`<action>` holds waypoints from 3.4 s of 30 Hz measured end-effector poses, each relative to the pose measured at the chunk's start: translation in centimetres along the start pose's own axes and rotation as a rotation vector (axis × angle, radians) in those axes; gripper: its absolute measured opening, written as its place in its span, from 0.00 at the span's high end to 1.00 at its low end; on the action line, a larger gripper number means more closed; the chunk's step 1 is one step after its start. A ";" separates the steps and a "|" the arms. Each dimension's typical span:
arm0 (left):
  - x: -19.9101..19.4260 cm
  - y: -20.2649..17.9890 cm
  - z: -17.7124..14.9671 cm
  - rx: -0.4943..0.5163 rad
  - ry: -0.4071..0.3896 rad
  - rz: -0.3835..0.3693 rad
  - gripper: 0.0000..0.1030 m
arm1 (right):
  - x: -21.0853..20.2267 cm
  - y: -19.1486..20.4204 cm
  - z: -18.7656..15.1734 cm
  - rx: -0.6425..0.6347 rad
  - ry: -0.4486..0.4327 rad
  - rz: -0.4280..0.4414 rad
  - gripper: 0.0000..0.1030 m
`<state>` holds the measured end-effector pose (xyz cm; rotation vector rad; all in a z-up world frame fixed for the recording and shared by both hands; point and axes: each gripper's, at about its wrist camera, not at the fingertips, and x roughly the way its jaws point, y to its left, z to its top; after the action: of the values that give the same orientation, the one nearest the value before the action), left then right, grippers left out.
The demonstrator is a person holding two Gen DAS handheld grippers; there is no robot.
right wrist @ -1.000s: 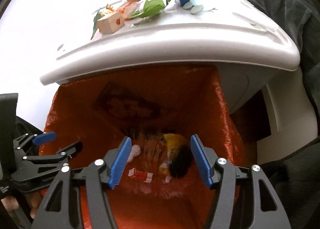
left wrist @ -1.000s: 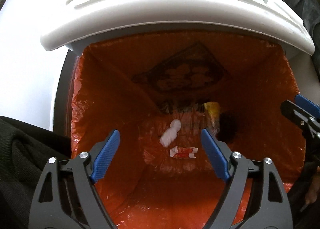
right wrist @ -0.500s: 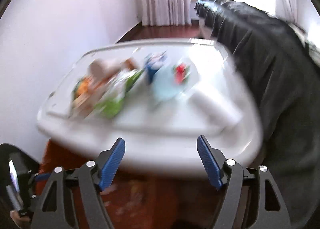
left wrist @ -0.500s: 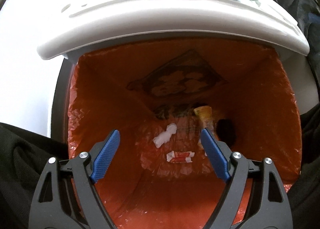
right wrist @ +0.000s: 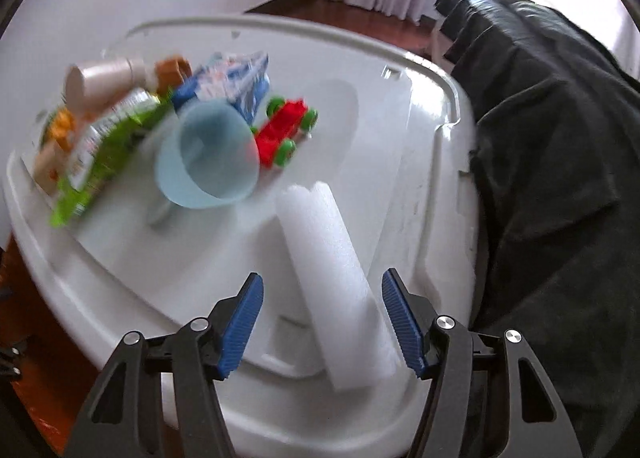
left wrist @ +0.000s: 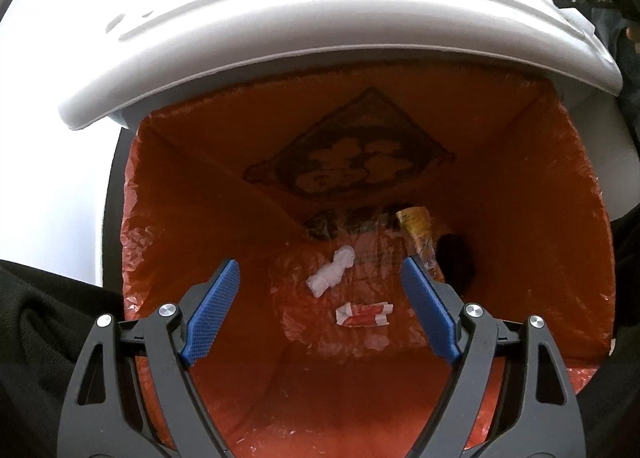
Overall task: Collect trash
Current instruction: 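Grasp the white foam tube with the right gripper, then grasp the green toy dinosaur with the left gripper while right holds the tube, then move both grippers over the bin and release the dinosaur and tube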
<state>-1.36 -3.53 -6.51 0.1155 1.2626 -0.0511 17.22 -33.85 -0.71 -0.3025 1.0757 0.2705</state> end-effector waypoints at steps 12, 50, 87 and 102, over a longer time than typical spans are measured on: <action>-0.7 0.3 -0.1 -0.007 -0.033 -0.010 0.21 | -0.8 0.0 -0.7 0.182 -0.020 0.013 0.80; 0.9 4.5 26.4 -0.189 0.032 -0.164 0.22 | -7.1 9.6 -4.3 0.515 -0.323 0.176 0.80; -11.1 3.0 6.7 -0.143 -0.299 -0.042 0.64 | -9.9 13.4 -7.1 0.378 -0.389 0.153 0.79; -1.6 0.8 0.0 -0.094 -0.009 -0.042 0.64 | -7.1 21.9 -13.8 0.334 -0.148 0.220 0.79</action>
<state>-1.78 -2.75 -4.93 0.0074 1.2562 -0.0278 -5.22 -19.15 -2.87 0.1346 0.9892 0.2990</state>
